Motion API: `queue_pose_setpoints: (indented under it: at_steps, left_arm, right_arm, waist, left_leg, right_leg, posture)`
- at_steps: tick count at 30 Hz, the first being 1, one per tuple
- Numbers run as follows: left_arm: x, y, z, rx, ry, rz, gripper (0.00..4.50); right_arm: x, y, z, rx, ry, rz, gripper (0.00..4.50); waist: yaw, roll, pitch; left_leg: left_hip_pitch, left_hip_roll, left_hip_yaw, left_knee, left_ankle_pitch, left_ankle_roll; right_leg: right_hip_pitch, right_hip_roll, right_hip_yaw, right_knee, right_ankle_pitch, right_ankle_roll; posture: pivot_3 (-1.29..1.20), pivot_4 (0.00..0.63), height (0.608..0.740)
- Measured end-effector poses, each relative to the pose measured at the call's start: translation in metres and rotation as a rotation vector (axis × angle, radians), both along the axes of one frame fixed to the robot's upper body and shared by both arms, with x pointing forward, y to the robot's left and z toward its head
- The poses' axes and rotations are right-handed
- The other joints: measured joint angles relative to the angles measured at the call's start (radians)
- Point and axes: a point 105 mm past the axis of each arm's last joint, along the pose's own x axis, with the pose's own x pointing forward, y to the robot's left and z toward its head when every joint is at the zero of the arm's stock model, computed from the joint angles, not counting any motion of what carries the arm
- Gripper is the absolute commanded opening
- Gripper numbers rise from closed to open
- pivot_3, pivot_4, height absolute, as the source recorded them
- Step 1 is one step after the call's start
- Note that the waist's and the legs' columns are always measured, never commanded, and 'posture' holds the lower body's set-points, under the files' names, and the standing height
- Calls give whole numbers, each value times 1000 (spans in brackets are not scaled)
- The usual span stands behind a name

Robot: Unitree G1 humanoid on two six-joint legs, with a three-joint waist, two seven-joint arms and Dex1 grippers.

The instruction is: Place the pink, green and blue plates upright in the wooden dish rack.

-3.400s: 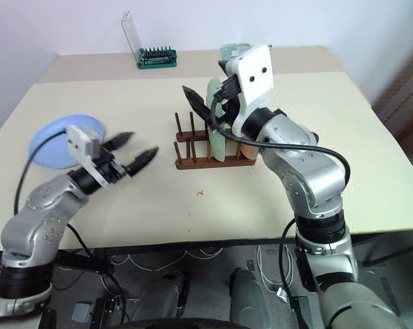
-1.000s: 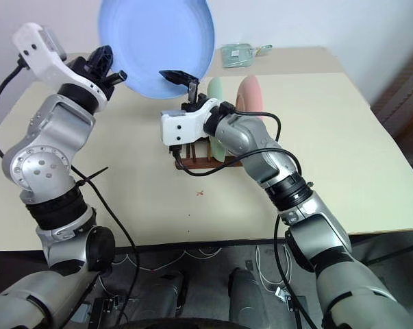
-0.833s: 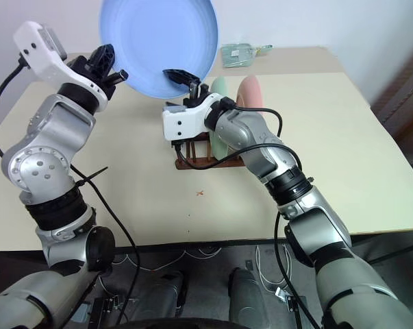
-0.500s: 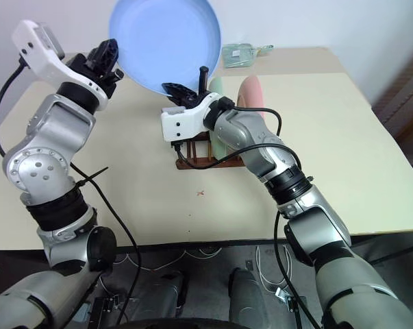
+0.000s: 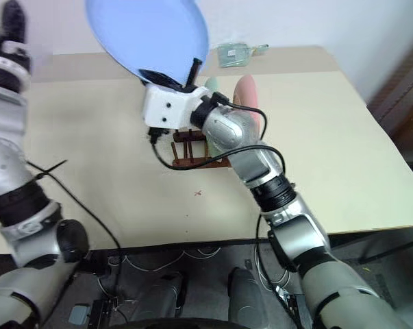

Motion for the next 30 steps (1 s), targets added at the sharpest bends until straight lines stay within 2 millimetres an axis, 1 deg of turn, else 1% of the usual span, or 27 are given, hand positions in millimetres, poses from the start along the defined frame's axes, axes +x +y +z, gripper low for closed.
queue_pose_setpoints:
  at_steps: [1, 2, 4, 6, 8, 11, 13, 15, 18, 24, 30]
  left_arm:
    - [-2, 10, -10, 63, 39, 47, 3980]
    - [0, 15, -25, 117, 95, 72, 3980]
    - [7, 18, -52, 194, 197, 79, 3980]
    - [12, 11, -77, 277, 280, 44, 3980]
    - [15, 0, -102, 338, 352, -17, 3980]
    - [13, -20, -134, 402, 417, -106, 3980]
    - [12, -37, -150, 423, 438, -176, 3980]
    - [11, -48, -159, 447, 449, -228, 3980]
    - [9, -58, -165, 493, 445, -263, 3980]
    - [8, -64, -180, 514, 473, -275, 3980]
    - [8, -68, -184, 519, 479, -289, 3980]
  right_arm:
    - [-6, 2, 2, 73, 90, 49, 0]
    - [-9, 1, 3, 143, 184, 91, 0]
    - [-13, 2, 4, 211, 313, 149, 0]
    - [-16, -1, 5, 277, 426, 191, 0]
    - [-16, -7, 5, 353, 529, 206, 0]
    - [-14, -15, -2, 502, 714, 215, 0]
    - [-12, -19, -9, 550, 812, 208, 0]
    - [-13, -20, -11, 563, 862, 206, 0]
    - [-15, -20, -12, 576, 903, 208, 0]
    - [-13, -22, -15, 616, 973, 205, 0]
    - [-11, -22, -19, 653, 1033, 187, 0]
  waist:
    - [-2, 0, 0]
    - [-2, 1, 0]
    - [1, 1, 0]
    - [3, 1, 0]
    - [2, 1, 0]
    - [-1, 2, 0]
    - [-2, 2, 0]
    - [-4, 2, 0]
    - [-6, 4, 0]
    - [-4, 4, 0]
    - [-4, 4, 0]
  left_leg:
    - [1, 0, 0, 0, 0, 0]
    - [1, 0, 0, -1, 0, 0]
    - [0, 0, -1, 0, -2, 3]
    - [0, 0, -2, -1, -3, 4]
    - [0, 0, -2, -1, -3, 5]
    - [0, 0, -2, -2, -3, 5]
    - [0, 0, -1, -2, -3, 5]
    - [0, 1, -1, -2, -3, 5]
    - [0, 1, -1, -3, -3, 5]
    - [0, 1, -1, -2, -3, 5]
    - [0, 1, -1, -2, -3, 5]
  right_leg:
    - [0, 0, 0, 0, 0, 0]
    - [0, 0, 0, 1, 0, 0]
    - [0, 0, 0, 1, 0, -1]
    - [0, 0, 0, 1, 1, -1]
    - [-1, 0, 0, 1, 1, -1]
    - [-2, 0, 0, 2, 0, -1]
    - [-3, 0, 0, 2, 1, -1]
    - [-3, 0, 0, 3, 1, -1]
    - [-3, 0, 0, 3, 1, -1]
    - [-3, 0, 0, 2, 1, -1]
    - [-3, 0, 0, 2, 1, -1]
  posture:
    - [0, 150, 740]
    - [0, 150, 740]
    - [0, 150, 740]
    - [0, 150, 740]
    - [0, 150, 740]
    - [0, 150, 740]
    - [0, 150, 740]
    - [0, 150, 740]
    - [0, 150, 740]
    - [0, 150, 740]
    - [0, 150, 740]
